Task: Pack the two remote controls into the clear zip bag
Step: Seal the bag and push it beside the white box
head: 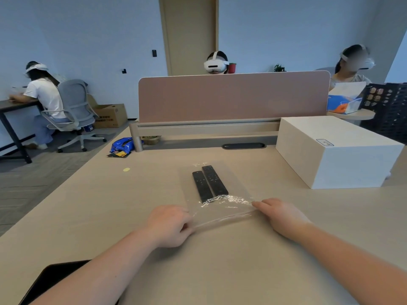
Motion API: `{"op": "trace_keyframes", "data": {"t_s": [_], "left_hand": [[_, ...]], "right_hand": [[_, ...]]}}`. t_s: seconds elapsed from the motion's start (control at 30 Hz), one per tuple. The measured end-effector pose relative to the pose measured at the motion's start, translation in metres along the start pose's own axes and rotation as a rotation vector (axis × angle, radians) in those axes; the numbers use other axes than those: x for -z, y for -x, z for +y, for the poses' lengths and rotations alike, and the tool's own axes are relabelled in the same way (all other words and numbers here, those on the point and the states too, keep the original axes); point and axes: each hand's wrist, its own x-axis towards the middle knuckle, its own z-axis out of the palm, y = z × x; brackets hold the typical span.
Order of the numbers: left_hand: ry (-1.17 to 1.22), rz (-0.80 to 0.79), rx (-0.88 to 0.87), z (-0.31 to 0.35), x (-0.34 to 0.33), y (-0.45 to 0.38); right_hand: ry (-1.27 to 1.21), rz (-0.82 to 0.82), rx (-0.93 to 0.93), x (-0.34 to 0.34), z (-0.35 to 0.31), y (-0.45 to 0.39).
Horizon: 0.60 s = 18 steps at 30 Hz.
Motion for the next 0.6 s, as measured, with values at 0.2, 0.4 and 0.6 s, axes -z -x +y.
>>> {"op": "trace_keyframes", "data": {"t_s": [0.2, 0.4, 0.6], "left_hand": [[0.263, -0.134, 0.285, -0.026, 0.003, -0.015], [0.55, -0.007, 0.63, -0.023, -0.002, -0.047], [0.906, 0.147, 0.905, -0.015, -0.011, -0.092]], "right_hand": [[-0.294, 0.091, -0.282, 0.018, 0.005, -0.005], [-0.715, 0.106, -0.554, 0.017, 0.004, -0.053], [-0.806, -0.008, -0.591, 0.013, -0.02, -0.107]]}}
